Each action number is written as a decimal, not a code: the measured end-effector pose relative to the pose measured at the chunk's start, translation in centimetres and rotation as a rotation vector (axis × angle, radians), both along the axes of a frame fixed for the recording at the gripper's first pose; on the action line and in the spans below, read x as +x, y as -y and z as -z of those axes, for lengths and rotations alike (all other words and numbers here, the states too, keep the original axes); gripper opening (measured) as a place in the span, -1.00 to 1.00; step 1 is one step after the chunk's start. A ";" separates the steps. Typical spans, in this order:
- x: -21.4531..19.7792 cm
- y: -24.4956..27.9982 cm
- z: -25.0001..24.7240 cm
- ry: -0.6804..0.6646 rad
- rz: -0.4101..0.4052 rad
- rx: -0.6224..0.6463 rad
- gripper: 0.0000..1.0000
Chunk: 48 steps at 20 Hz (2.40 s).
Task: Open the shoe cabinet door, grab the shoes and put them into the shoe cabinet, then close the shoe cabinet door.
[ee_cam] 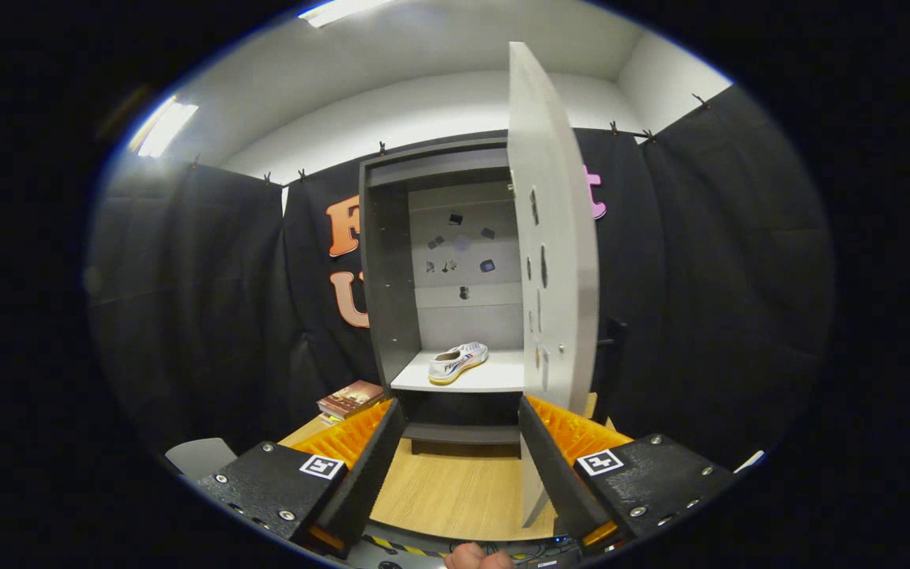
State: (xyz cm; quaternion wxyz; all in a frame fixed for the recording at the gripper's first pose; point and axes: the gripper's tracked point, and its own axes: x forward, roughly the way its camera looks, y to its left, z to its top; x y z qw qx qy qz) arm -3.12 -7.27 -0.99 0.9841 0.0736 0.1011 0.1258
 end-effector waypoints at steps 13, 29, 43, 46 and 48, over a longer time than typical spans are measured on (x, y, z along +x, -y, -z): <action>6.6 12.7 4.0 -0.022 0.164 -0.014 0.84; 9.8 4.2 5.2 -0.088 0.102 0.016 0.76; 12.8 -11.1 4.5 -0.100 0.058 -0.065 0.79; 14.3 -14.0 3.9 -0.056 0.089 -0.131 0.81; 15.6 -16.9 4.4 -0.064 0.067 -0.123 0.86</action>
